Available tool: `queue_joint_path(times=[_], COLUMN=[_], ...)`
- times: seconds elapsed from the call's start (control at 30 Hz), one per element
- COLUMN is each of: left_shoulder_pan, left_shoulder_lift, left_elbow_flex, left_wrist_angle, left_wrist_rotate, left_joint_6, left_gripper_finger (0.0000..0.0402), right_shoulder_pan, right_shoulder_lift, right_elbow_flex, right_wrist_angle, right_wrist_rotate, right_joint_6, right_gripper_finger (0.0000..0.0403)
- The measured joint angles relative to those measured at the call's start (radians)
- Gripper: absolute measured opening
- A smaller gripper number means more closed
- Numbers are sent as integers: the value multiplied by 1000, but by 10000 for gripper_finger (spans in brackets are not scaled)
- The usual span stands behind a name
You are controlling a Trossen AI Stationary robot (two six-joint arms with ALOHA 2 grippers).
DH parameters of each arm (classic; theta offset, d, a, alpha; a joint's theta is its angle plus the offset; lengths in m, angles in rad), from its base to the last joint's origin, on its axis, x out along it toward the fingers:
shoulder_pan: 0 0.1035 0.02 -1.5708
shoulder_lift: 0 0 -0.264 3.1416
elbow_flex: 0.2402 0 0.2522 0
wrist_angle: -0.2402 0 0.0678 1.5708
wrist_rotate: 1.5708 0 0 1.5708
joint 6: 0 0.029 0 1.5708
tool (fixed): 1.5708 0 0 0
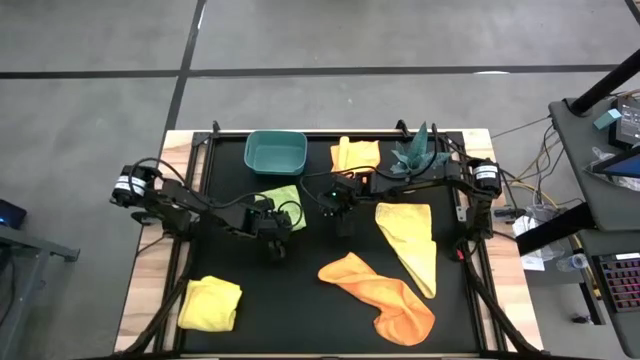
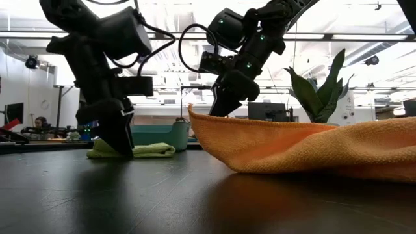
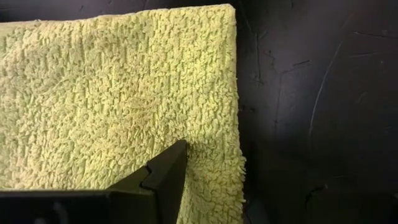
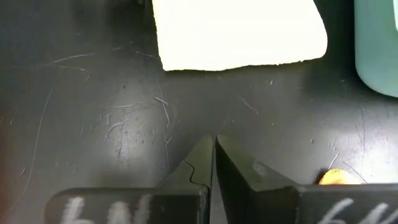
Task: Fold microfiber towels
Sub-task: Fold the green microfiber cloth
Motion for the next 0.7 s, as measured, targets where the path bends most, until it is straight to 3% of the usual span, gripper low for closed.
queue_joint_path(times=[0.17, 0.4, 0.53, 0.7], left_shoulder_pan=[0, 2, 3, 1], left_shoulder_lift=[-2, -2, -18, -76], left_elbow_flex=[-23, -68, -55, -34], left_wrist_angle=[8, 58, 58, 52], left_wrist_rotate=[-1, -18, 10, 171], left_joint_6=[1, 18, 56, 77], left_gripper_finger=[135, 17, 10, 10], right_shoulder_pan=[1, 40, 68, 112], right_shoulder_lift=[0, 0, 0, 0], right_elbow_flex=[-2, -58, -68, -68], right_wrist_angle=[10, 266, 371, 409], right_wrist_rotate=[0, -107, -110, -108], right_joint_6=[-31, -122, -45, 45], right_gripper_finger=[13, 13, 13, 29])
